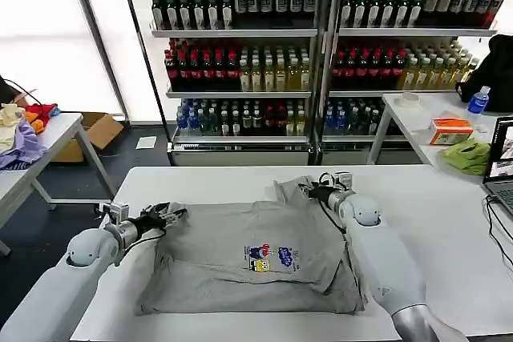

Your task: Fold and organize the clothes.

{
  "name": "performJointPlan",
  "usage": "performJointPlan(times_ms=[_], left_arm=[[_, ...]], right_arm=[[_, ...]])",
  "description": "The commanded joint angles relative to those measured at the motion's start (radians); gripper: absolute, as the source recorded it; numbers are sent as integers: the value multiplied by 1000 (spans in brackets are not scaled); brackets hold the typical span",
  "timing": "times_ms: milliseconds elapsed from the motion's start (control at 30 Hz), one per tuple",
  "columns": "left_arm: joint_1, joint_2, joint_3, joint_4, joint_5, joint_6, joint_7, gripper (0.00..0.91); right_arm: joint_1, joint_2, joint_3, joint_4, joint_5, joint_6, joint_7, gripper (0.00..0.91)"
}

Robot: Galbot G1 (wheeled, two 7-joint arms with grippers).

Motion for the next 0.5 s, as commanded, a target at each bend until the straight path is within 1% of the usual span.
performJointPlan(times_ms=[33,133,200,333,500], left_arm=[[14,-10,27,-28,-13,-5,4,10],[-1,-12,34,-28,-18,-16,1,10],[-13,-11,43,-26,-30,-24,-9,10],[-32,3,52,-29,-54,-28,-18,10],[-44,14,52,-20,-62,-36,-32,10]], right_arm=[[-5,17,-7,-9,11,-1,-1,0],[-12,15,-8,8,16,0,2,0],[-24,13,-6,32,39,-1,3,0],[-95,1,16,157,92,-13,22,0],[-127,-16,38,230,144,-16,45,0]])
